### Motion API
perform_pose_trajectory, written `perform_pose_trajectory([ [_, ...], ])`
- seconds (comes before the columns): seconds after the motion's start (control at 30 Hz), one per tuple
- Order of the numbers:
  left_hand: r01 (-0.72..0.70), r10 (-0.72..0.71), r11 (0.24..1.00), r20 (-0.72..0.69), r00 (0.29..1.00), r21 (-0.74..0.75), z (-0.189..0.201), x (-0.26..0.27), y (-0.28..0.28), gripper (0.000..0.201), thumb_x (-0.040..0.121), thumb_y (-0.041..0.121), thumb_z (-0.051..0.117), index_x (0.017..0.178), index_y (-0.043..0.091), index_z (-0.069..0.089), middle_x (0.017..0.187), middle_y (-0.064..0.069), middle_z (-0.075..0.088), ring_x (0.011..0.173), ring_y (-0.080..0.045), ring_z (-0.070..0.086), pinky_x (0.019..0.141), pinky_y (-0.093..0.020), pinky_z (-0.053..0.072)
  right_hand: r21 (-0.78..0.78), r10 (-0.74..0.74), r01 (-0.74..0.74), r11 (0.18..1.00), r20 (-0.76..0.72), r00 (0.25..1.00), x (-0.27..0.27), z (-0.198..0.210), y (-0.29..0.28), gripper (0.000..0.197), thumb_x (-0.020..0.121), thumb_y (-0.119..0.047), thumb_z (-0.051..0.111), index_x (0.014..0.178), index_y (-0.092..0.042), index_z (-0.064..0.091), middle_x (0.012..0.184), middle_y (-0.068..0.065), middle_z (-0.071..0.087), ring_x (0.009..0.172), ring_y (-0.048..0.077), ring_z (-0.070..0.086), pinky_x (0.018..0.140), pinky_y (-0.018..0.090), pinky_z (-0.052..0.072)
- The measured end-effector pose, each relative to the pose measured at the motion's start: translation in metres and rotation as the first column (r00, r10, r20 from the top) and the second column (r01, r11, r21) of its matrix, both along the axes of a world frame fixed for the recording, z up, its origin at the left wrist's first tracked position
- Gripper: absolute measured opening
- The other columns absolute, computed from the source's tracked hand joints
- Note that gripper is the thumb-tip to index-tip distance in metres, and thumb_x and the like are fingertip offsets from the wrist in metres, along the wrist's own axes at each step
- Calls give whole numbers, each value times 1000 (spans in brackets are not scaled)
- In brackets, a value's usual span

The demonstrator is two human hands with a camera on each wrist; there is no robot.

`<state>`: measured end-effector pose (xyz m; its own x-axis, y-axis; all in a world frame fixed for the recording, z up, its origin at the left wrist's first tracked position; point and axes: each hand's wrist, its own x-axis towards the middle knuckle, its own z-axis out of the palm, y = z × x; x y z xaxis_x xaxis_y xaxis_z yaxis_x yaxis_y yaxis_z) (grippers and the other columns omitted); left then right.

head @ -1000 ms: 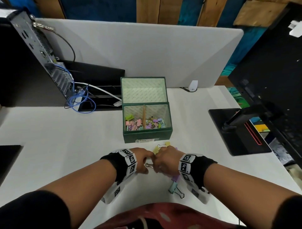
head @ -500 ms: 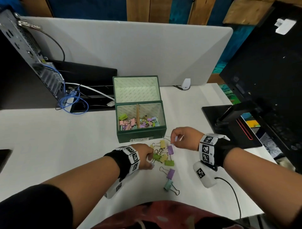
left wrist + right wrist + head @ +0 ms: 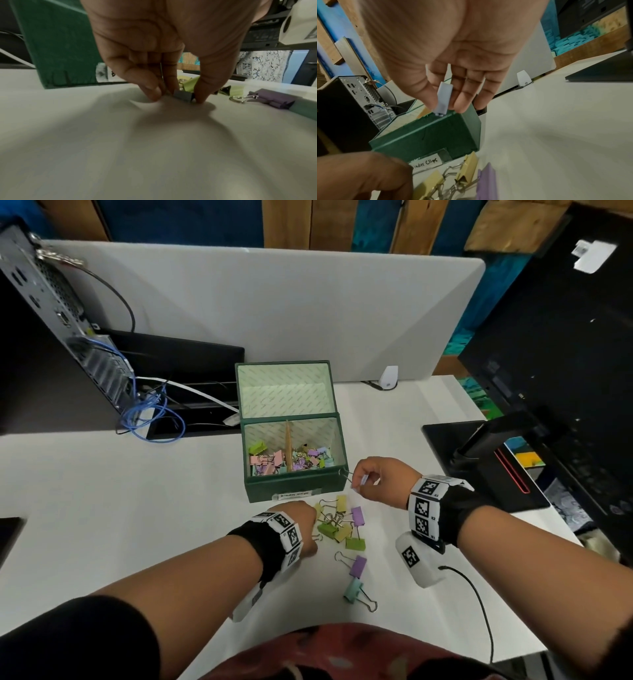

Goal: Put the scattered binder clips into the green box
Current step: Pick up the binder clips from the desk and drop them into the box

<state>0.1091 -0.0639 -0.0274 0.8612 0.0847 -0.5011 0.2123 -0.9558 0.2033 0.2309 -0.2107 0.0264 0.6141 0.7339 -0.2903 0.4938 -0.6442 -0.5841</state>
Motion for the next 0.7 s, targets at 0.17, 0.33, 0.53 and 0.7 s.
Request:
perform_pose_trajectory([
  [0.17,-188,187,970,-25,982,-154,4,-14,24,26,65,36,71,82,20,58,88,0,63,82,-20,61,72,-33,53,43,-45,46,998,-28,999,1,8,8,11,83,-13,62,79,-22,62,73,-12,56,58,3,46,55,15,36],
  [0.33,-301,342,888,63,938,-349,20,-29,54,13,70,27,70,76,24,59,84,-1,67,79,-19,63,79,-33,53,117,40,-36,992,-33,999,-4,22,40,9,83,-12,63,80,-21,63,78,-13,57,59,0,45,59,16,35],
  [0.53,-377,555,744,196,808,-552,46,-35,71,18,76,16,71,70,23,55,64,4,54,51,-6,45,50,-11,39,145,154,-162,976,67,986,-13,40,91,28,86,0,48,100,-14,67,75,-18,55,61,-4,47,50,0,36],
  [0.7,-376,618,702,254,744,-605,59,-30,79,15,76,18,72,73,21,57,62,5,52,53,-9,45,55,-20,40,132,143,-146,980,32,989,-9,31,90,33,90,-2,47,106,-22,66,116,-3,65,97,8,58,83,14,46],
])
